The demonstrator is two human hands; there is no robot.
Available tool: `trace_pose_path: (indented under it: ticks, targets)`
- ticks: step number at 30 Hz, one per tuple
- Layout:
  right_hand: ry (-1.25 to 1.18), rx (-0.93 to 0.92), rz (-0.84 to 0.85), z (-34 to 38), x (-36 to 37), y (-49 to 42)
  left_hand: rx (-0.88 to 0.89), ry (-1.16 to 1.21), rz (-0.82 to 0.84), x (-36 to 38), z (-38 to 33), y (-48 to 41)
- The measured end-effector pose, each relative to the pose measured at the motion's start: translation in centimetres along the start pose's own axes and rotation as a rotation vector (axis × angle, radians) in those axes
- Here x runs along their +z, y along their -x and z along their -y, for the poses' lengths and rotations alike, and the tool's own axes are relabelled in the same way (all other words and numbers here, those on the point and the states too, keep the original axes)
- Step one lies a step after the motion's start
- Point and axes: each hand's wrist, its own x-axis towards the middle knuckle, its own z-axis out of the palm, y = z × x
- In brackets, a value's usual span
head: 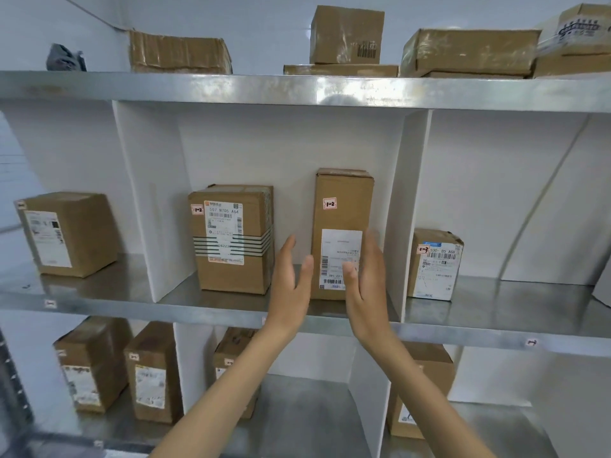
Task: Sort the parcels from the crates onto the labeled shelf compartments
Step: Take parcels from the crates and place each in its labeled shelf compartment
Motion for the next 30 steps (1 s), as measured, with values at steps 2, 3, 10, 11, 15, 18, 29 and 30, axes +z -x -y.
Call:
trace_pose_path:
  ticks: [2, 3, 10, 11, 15, 18, 29, 30]
  targets:
    - [-0.021, 0.011, 0.027, 0.8, 0.5, 0.8, 0.014, -0.022, -0.049, -1.1, -1.0, 1.1]
    - [-0.042, 0.014, 0.04, 1.4, 0.9, 1.2, 0.02, -0.036, -0.077, -1.8, -1.4, 1.8]
    - [-0.178, -0.031, 0.225, 7.3, 5.4, 6.0, 0.01, -0.159, -0.245, -9.8, -4.3, 7.9]
    - [-0.196, -0.032, 0.268, 8.2, 6.4, 6.9, 0.0, -0.178, -0.282, -11.4, -4.6, 9.0]
    - [-0.321, -0.029, 0.438, 12.7, 10.6, 11.3, -0.038, -0.296, -0.439, -18.4, -5.8, 14.4]
    - [-0.401, -0.067, 0.571, 16.6, 14.1, 15.5, -0.076, -0.37, -0.606, -24.1, -6.9, 19.5]
    - [-0.611, -0.136, 1.083, 30.5, 20.6, 36.4, -0.31, -0.623, -1.038, -37.8, -13.9, 44.6]
    - [-0.615, -0.106, 1.145, 31.0, 20.6, 38.8, -0.352, -0.642, -1.054, -38.1, -14.3, 47.5]
